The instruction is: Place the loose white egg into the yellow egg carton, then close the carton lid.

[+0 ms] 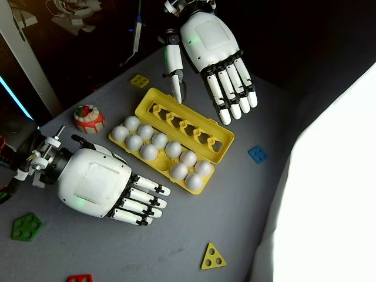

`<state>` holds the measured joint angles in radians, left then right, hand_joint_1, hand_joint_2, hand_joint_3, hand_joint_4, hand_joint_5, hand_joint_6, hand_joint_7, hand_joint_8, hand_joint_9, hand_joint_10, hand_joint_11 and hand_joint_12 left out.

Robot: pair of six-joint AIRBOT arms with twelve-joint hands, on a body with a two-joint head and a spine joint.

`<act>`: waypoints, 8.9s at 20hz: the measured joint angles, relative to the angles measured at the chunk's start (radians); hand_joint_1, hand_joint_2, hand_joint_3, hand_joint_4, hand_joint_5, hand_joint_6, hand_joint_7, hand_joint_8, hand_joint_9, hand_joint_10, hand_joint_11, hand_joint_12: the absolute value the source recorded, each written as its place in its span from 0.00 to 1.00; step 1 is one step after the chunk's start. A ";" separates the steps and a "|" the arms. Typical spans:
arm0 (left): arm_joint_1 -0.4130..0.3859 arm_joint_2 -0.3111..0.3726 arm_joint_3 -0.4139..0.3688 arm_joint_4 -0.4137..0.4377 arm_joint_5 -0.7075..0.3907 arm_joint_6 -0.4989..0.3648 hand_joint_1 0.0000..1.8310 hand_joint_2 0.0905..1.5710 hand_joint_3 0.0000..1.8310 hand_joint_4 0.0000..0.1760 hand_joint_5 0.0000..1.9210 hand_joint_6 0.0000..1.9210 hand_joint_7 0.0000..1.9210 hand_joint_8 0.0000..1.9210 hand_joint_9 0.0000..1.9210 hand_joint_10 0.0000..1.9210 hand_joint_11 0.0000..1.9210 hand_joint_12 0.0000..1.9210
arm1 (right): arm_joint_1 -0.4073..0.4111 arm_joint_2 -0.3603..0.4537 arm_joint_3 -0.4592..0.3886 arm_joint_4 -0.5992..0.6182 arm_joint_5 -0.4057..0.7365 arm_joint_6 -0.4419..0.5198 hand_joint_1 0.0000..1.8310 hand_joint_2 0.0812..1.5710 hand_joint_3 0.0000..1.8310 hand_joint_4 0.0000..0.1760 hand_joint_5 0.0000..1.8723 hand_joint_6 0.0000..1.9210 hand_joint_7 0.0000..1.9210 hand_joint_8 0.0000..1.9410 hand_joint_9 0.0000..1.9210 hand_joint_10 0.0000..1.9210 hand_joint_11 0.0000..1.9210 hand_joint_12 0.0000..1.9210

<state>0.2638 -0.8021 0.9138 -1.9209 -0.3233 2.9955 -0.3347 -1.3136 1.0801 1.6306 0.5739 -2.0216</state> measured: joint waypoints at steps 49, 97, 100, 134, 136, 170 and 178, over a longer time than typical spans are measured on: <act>0.011 0.052 -0.069 -0.181 -0.227 0.001 0.05 0.84 0.00 0.32 0.07 0.00 0.06 0.00 0.05 0.00 0.00 0.19 | -0.077 -0.058 0.106 -0.518 -0.063 0.551 0.64 0.67 0.00 0.00 0.56 0.45 0.32 0.00 0.16 0.00 0.00 0.32; 0.005 0.084 -0.012 -0.208 -0.222 0.001 0.04 0.85 0.00 0.34 0.05 0.00 0.04 0.00 0.03 0.00 0.00 0.15 | -0.182 -0.235 0.267 -1.036 0.146 1.152 0.22 0.58 0.00 0.00 0.08 0.00 0.11 0.00 0.12 0.00 0.00 0.44; 0.005 0.084 -0.011 -0.208 -0.222 0.001 0.06 0.84 0.00 0.32 0.06 0.00 0.05 0.00 0.04 0.00 0.00 0.15 | -0.181 -0.229 0.266 -1.079 0.143 1.168 0.20 0.58 0.00 0.00 0.06 0.00 0.09 0.00 0.10 0.00 0.00 0.41; 0.212 -0.029 0.049 -0.359 -0.415 -1.019 0.11 0.82 0.00 0.02 0.22 0.01 0.29 0.01 0.26 0.04 0.00 0.59 | -0.320 0.425 0.047 -1.770 -0.084 1.277 0.01 0.72 0.00 0.00 0.09 0.00 0.12 0.00 0.11 0.00 0.00 0.25; 0.224 -0.044 0.049 -0.355 -0.406 -1.051 0.10 0.83 0.00 0.02 0.22 0.01 0.29 0.01 0.27 0.04 0.00 0.62 | -0.324 0.448 0.010 -1.731 -0.063 1.259 0.01 0.72 0.00 0.00 0.09 0.00 0.12 0.00 0.11 0.00 0.00 0.26; 0.134 -0.075 -0.003 -0.358 -0.458 -1.184 0.10 0.82 0.00 0.05 0.22 0.00 0.27 0.00 0.24 0.04 0.00 0.61 | -0.338 0.461 -0.051 -1.592 -0.030 1.121 0.00 0.73 0.00 0.00 0.10 0.00 0.13 0.00 0.12 0.01 0.00 0.34; -0.032 -0.075 -0.121 -0.371 -0.561 -1.084 0.11 0.83 0.00 0.04 0.22 0.00 0.26 0.00 0.23 0.04 0.00 0.60 | -0.338 0.461 -0.051 -1.592 -0.029 1.119 0.00 0.73 0.00 0.00 0.11 0.01 0.13 0.00 0.11 0.00 0.00 0.30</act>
<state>0.2314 -0.8772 0.7933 -2.2917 -0.8841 1.9118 -0.6724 -0.8524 1.0290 0.0383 0.5449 -0.9028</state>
